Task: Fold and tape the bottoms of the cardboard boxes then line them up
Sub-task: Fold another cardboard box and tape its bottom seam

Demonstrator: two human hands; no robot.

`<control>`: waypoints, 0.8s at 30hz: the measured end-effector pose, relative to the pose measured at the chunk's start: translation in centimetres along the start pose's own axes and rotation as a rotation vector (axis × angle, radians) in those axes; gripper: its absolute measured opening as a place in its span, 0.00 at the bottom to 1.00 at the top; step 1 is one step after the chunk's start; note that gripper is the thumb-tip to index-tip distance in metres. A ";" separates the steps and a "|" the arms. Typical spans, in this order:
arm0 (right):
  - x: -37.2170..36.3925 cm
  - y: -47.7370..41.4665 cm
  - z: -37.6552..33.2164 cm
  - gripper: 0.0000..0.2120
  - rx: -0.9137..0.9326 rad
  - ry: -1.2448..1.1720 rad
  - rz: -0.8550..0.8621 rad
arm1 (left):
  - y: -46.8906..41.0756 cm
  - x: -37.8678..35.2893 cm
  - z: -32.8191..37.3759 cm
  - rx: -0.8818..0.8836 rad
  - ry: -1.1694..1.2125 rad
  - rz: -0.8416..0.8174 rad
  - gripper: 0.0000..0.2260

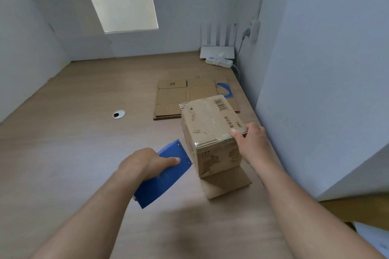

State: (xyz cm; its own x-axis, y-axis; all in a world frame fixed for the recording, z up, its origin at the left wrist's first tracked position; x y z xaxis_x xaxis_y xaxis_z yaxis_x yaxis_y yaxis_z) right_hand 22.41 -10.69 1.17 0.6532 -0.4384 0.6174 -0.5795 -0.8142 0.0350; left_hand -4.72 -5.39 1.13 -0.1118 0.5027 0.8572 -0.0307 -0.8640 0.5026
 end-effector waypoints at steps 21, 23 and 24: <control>1.2 1.1 -1.2 0.24 0.098 0.399 0.065 | -0.4 -8.3 -5.3 -0.034 -0.383 0.303 0.19; 1.2 0.8 -1.0 0.25 0.097 0.402 0.066 | -0.4 -8.6 -4.8 -0.012 -0.347 0.333 0.20; 1.1 0.7 -0.9 0.25 0.100 0.390 0.061 | -0.2 -8.4 -4.4 0.015 -0.336 0.375 0.22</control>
State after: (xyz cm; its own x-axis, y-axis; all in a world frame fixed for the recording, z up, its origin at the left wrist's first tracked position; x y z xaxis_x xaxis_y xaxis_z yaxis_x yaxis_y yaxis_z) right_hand 22.30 -11.38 2.59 0.3739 -0.3252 0.8686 -0.5489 -0.8325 -0.0755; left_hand -8.18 -9.58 -6.64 0.2132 0.1416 0.9667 -0.0353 -0.9877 0.1525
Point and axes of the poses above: each hand's wrist, its own y-axis away from the middle knuckle, its own x-axis out of the back of the hand, z = x × y, the point moved 5 cm from there along -y, towards the middle knuckle, and after that the axes turned 9 degrees about -y, right-handed, at the moved point
